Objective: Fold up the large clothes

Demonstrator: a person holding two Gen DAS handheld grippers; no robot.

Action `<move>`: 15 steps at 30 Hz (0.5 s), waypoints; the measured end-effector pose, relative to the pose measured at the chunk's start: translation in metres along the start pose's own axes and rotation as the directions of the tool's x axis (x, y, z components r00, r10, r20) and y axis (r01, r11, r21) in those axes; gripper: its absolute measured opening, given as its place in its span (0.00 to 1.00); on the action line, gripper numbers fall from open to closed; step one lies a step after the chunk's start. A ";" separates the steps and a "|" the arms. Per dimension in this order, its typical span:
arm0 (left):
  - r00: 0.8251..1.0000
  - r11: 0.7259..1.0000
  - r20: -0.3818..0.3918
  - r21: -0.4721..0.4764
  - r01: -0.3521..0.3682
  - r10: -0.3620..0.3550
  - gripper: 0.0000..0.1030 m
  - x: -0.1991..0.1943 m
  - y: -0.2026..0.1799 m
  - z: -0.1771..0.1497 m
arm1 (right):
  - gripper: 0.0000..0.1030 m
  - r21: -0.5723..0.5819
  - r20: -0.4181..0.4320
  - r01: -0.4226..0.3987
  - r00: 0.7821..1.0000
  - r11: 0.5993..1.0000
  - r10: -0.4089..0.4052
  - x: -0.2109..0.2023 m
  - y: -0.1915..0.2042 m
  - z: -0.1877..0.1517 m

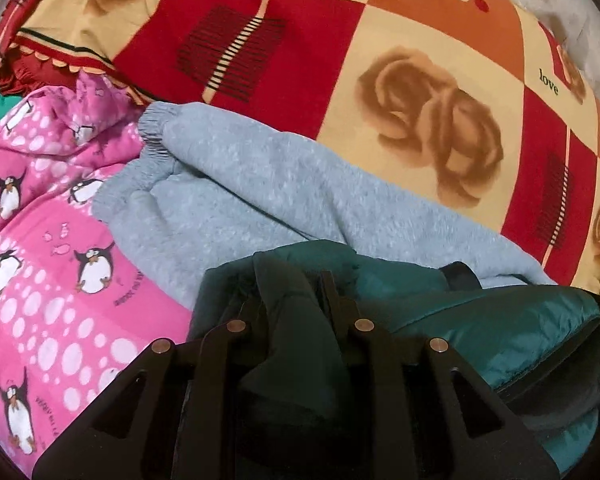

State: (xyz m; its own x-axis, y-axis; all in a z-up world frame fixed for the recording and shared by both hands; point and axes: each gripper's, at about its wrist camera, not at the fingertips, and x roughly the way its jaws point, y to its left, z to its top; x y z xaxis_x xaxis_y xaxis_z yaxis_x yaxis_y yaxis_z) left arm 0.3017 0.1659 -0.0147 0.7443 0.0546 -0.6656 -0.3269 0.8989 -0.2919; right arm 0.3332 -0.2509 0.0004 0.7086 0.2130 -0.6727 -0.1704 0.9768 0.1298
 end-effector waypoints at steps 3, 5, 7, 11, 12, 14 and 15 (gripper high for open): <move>1.000 0.999 -0.020 -0.028 0.022 -0.023 0.21 -0.001 0.004 0.003 | 0.24 0.039 -0.018 -0.035 0.999 0.999 0.036 -0.001 -0.007 0.000; 0.998 0.997 -0.043 -0.064 0.045 -0.048 0.25 -0.003 0.007 0.007 | 0.26 0.096 -0.041 -0.081 0.996 0.992 0.085 -0.007 -0.013 0.002; 0.993 0.990 -0.065 -0.106 0.090 -0.097 0.42 -0.009 0.012 0.011 | 0.29 0.151 -0.066 -0.123 0.989 0.981 0.134 -0.015 -0.019 0.006; 0.971 0.962 -0.093 -0.182 0.203 -0.222 0.67 -0.020 0.019 0.021 | 0.43 0.296 -0.042 -0.227 0.967 0.928 0.251 -0.040 -0.031 0.012; 0.966 0.954 -0.085 -0.199 0.225 -0.245 0.69 -0.025 0.021 0.024 | 0.57 0.315 -0.028 -0.241 0.965 0.918 0.263 -0.047 -0.032 0.012; 0.959 0.941 -0.056 -0.218 0.260 -0.278 0.71 -0.036 0.024 0.030 | 0.74 0.342 0.010 -0.258 0.962 0.904 0.271 -0.061 -0.031 0.013; 0.958 0.937 -0.038 -0.221 0.271 -0.286 0.71 -0.042 0.026 0.033 | 0.75 0.344 0.034 -0.270 0.961 0.899 0.276 -0.069 -0.029 0.013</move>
State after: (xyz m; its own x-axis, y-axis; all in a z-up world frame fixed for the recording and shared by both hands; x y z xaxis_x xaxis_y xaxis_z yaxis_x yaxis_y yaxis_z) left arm 0.2807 0.2016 0.0284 0.7839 -0.2210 -0.5802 -0.2337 0.7608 -0.6055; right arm 0.2980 -0.2936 0.0529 0.6571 0.4746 -0.5856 -0.1095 0.8288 0.5488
